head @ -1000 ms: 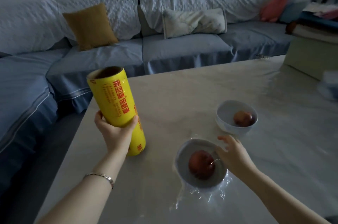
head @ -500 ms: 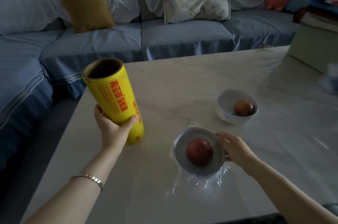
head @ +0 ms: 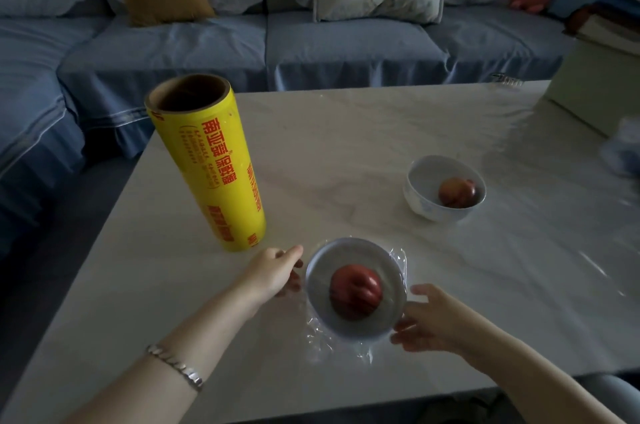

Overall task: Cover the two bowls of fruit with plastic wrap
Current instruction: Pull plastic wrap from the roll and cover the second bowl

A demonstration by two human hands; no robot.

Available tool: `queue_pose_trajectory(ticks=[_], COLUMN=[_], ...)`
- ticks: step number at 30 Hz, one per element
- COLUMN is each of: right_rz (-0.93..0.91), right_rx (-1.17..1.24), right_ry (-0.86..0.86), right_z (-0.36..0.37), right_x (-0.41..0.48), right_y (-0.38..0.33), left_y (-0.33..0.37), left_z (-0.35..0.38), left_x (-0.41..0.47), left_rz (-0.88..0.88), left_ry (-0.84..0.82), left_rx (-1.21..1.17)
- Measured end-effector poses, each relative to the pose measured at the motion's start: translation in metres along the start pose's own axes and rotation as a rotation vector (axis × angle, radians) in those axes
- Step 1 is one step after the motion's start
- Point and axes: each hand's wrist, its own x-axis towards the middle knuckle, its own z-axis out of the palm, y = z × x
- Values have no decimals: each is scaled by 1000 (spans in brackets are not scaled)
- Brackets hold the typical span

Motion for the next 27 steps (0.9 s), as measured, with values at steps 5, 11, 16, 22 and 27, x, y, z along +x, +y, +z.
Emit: queue_pose_trajectory(ticks=[5,11,16,22,27], right_rz=[-361,-537,-561,-548,-636], right_rx=[-510,-873,-827,-768,-866], right_ry=[329,84,-259,-277,-196], right_z=[-4,34,63,65,50], right_x=[20,52,62,66,68], right_y=[-28,-89,-113,-119,-115], left_y=[2,-1,7,-1,-7], left_z=[-1,-2,9,18,23], left_x=[-7,-14,-27,-24,-23], left_rz=[-202,-138,214,312,426], left_ry=[-136,-49,140,264,351], left_rx=[36,-105,-414,-387,-287])
